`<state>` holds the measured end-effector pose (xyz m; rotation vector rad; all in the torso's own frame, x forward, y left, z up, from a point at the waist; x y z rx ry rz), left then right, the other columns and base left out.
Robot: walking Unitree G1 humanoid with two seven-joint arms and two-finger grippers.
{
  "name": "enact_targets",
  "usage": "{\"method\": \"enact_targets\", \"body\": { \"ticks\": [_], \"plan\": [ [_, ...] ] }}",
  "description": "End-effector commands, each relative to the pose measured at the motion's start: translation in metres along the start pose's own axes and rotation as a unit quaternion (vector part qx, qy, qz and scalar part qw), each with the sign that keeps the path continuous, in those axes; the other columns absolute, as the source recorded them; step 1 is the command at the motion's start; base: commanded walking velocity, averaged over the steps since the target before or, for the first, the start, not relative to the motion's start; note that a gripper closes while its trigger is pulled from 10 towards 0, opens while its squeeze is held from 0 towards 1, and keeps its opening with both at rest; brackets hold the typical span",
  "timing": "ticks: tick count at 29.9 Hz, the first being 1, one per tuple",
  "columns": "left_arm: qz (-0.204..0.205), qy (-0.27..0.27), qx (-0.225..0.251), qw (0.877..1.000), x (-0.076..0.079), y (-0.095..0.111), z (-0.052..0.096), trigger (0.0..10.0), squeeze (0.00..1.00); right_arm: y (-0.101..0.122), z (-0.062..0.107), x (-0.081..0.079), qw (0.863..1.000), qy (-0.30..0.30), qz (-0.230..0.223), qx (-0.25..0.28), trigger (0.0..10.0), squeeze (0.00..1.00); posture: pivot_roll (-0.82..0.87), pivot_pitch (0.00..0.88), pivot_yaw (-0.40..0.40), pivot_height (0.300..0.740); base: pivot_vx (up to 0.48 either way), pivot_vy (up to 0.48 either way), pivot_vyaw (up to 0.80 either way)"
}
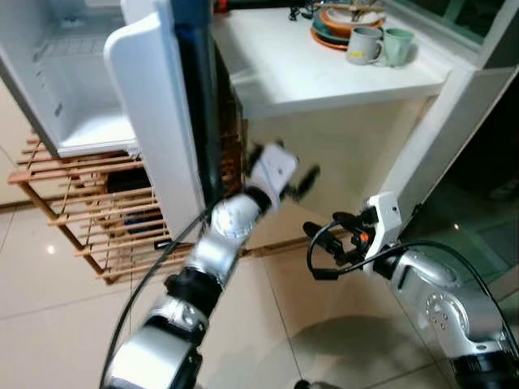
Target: Restocking fridge
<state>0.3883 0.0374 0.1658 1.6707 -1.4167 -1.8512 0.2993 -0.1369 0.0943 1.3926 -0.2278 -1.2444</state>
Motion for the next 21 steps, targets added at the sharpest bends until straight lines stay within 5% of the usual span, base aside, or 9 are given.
{"method": "enact_targets", "body": {
  "ticks": [1,2,4,6,9,11,13,17,21],
  "plan": [
    [-0.036,0.044,-0.057,0.997,-0.021,-0.030,0.013,10.0,0.00,-0.004,0.002,0.001,1.000,-0.004,0.002,-0.004,10.0,0.00,-0.13,0.000,0.004,0.740,0.000,0.000,0.00],
    [-0.036,0.044,-0.057,0.997,-0.021,-0.030,0.013,10.0,0.00,-0.004,0.002,0.001,1.000,-0.004,0.002,-0.004,10.0,0.00,-0.13,0.000,0.004,0.740,0.000,0.000,0.00],
    [-0.091,0.106,-0.126,0.982,-0.057,-0.059,0.032,10.0,0.00,-0.009,0.003,0.000,1.000,0.001,0.005,-0.014,10.0,0.00,-0.13,0.000,-0.002,0.740,0.000,0.000,0.00],
    [-0.135,0.177,-0.208,0.952,-0.098,-0.091,0.066,10.0,0.00,-0.012,0.005,0.000,1.000,0.004,0.006,-0.021,10.0,0.00,-0.12,0.000,-0.011,0.740,0.000,0.000,0.00],
    [-0.163,0.229,-0.268,0.922,-0.126,-0.112,0.098,10.0,0.00,-0.013,0.004,0.001,1.000,0.005,0.005,-0.026,10.0,0.00,-0.10,0.000,-0.023,0.740,0.000,0.000,0.00],
    [-0.126,0.231,-0.241,0.934,-0.119,-0.103,0.092,10.0,0.00,-0.015,0.002,0.001,0.999,0.008,0.007,-0.031,10.0,0.00,-0.09,0.000,-0.026,0.740,0.000,0.000,0.00],
    [-0.056,0.185,-0.115,0.974,-0.083,-0.056,0.060,10.0,0.00,-0.013,-0.004,0.002,1.000,-0.001,0.017,-0.022,10.0,0.00,-0.09,0.000,-0.025,0.740,0.000,0.000,0.00],
    [-0.019,0.121,-0.016,0.992,-0.042,-0.008,0.040,10.0,0.00,0.004,-0.011,0.014,0.997,-0.057,0.034,0.034,10.0,0.00,-0.10,0.000,-0.009,0.740,0.000,0.000,0.00],
    [0.047,0.109,-0.003,0.993,-0.024,0.001,0.039,10.0,0.00,0.029,-0.014,0.023,0.983,-0.126,0.064,0.119,10.0,0.00,-0.12,0.000,0.023,0.740,0.000,0.000,0.00]
  ]
}}
Point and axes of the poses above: a point about 5 cm out from each wrist's last joint towards the gripper, its own z axis pointing back from the gripper into the wrist, its own y axis along the axis of the wrist's last joint, x = y × z, the point moved 4 cm from there along -z, pointing out of the wrist towards the gripper, and after that the axes turned 15 degrees about -z, right-handed, at the moved point
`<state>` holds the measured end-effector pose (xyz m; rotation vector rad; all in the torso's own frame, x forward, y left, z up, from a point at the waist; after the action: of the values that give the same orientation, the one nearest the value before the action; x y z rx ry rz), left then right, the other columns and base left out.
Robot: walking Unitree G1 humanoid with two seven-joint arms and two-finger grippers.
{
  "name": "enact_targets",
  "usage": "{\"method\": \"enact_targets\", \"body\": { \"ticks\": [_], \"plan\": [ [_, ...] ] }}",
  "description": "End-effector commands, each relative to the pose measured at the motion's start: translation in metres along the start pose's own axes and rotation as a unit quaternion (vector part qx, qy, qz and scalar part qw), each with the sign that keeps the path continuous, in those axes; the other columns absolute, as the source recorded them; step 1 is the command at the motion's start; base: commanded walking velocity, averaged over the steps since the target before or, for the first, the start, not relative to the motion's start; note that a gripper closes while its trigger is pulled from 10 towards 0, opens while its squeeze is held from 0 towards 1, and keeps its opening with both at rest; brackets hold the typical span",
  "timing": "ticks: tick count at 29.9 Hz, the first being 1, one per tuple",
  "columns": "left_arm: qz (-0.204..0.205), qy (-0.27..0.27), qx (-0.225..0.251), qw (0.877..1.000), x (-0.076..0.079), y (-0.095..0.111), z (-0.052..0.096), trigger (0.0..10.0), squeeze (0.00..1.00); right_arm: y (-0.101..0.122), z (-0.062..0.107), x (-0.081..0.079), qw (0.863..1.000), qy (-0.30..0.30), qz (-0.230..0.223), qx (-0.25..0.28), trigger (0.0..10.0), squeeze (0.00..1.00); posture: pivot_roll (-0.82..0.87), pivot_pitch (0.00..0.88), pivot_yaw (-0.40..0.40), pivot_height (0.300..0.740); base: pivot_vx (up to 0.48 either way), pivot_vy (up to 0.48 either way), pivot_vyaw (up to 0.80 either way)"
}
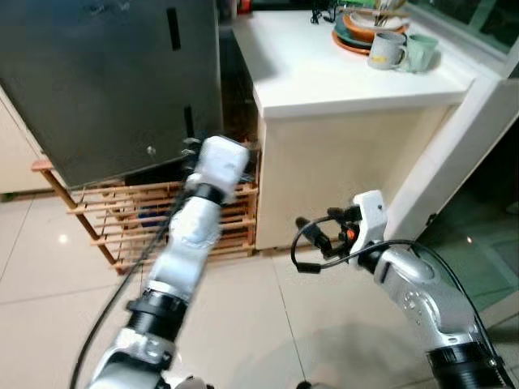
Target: Restocking fridge
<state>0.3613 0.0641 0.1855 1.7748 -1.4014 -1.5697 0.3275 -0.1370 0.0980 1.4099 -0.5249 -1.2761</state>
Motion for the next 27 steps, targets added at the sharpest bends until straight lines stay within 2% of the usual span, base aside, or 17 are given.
{"method": "enact_targets", "body": {
  "ticks": [1,5,9,10,12,14,16,17,18,20,22,24,25,26,27],
  "plan": [
    [0.035,0.007,-0.041,0.999,-0.001,-0.017,0.007,10.0,0.00,0.014,0.001,0.017,0.997,-0.059,0.019,0.047,10.0,0.00,-0.12,0.000,0.028,0.740,0.000,0.000,0.00],
    [0.124,0.030,-0.085,0.988,-0.011,-0.039,0.014,10.0,0.00,0.020,-0.002,0.018,0.993,-0.085,0.010,0.086,10.0,0.00,-0.10,0.000,0.032,0.740,0.000,0.108,0.00],
    [0.107,0.044,-0.090,0.989,-0.021,-0.045,0.016,10.0,0.00,0.017,-0.005,0.015,0.992,-0.083,0.006,0.094,10.0,0.00,-0.09,0.000,0.023,0.740,0.000,0.430,0.00],
    [0.091,0.052,-0.100,0.990,-0.028,-0.049,0.018,10.0,0.00,0.015,-0.007,0.013,0.992,-0.079,0.005,0.097,10.0,0.00,-0.08,0.000,0.019,0.740,0.000,0.431,0.00],
    [0.092,0.057,-0.105,0.989,-0.030,-0.052,0.020,10.0,0.00,0.014,-0.008,0.013,0.992,-0.081,0.007,0.097,10.0,0.00,-0.08,0.000,0.017,0.740,0.000,0.431,0.00],
    [0.114,0.080,-0.149,0.979,-0.040,-0.071,0.030,10.0,0.00,0.014,-0.009,0.019,0.989,-0.100,0.012,0.105,10.0,0.00,-0.07,0.000,0.011,0.740,0.000,0.435,0.00],
    [0.120,0.088,-0.166,0.975,-0.043,-0.078,0.034,10.0,0.00,0.016,-0.008,0.021,0.988,-0.107,0.012,0.110,10.0,0.00,-0.07,0.000,0.012,0.740,0.000,0.435,0.00],
    [0.117,0.103,-0.215,0.964,-0.049,-0.099,0.050,10.0,0.00,0.020,-0.003,0.037,0.981,-0.148,0.005,0.129,10.0,0.00,-0.06,0.000,0.010,0.740,0.000,0.439,0.00],
    [0.117,0.103,-0.215,0.964,-0.049,-0.099,0.050,10.0,0.00,0.020,-0.003,0.037,0.981,-0.148,0.005,0.129,10.0,0.00,-0.06,0.000,0.010,0.740,0.000,0.439,0.00],
    [0.101,0.112,-0.257,0.955,-0.056,-0.117,0.070,10.0,0.00,0.020,0.009,0.060,0.969,-0.205,0.002,0.140,10.0,0.00,-0.05,0.000,0.007,0.740,0.000,0.435,0.00],
    [0.092,0.113,-0.271,0.952,-0.060,-0.123,0.081,10.0,0.00,0.018,0.014,0.072,0.963,-0.231,0.006,0.139,10.0,0.00,-0.03,0.000,0.004,0.740,0.000,0.435,0.00],
    [0.061,0.112,-0.261,0.957,-0.063,-0.120,0.082,10.0,0.00,0.015,0.013,0.073,0.964,-0.230,0.016,0.132,10.0,0.00,-0.03,0.000,0.004,0.740,0.000,0.000,0.00],
    [0.061,0.112,-0.261,0.957,-0.063,-0.120,0.082,10.0,0.00,0.015,0.013,0.073,0.964,-0.230,0.016,0.132,10.0,0.00,-0.03,0.000,0.004,0.740,0.000,0.000,0.00],
    [0.037,0.105,-0.260,0.959,-0.063,-0.118,0.079,10.0,0.00,0.014,0.010,0.071,0.965,-0.226,0.018,0.130,10.0,0.00,-0.02,0.000,0.004,0.740,0.000,0.000,0.00],
    [0.036,0.101,-0.235,0.966,-0.062,-0.108,0.067,10.0,0.00,0.012,0.003,0.062,0.969,-0.208,0.021,0.130,10.0,0.00,-0.02,0.000,0.006,0.740,0.000,0.000,0.00]
  ]
}}
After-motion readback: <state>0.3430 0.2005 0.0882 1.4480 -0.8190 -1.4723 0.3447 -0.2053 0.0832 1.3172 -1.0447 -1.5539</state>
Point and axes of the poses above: a point about 5 cm out from each wrist's last joint towards the gripper, its own z axis pointing back from the gripper into the wrist, its own y axis along the axis of the wrist's last joint, x = y × z, the point moved 4 cm from there along -z, pointing out of the wrist towards the gripper, and after that the axes turned 15 degrees about -z, right-handed, at the moved point
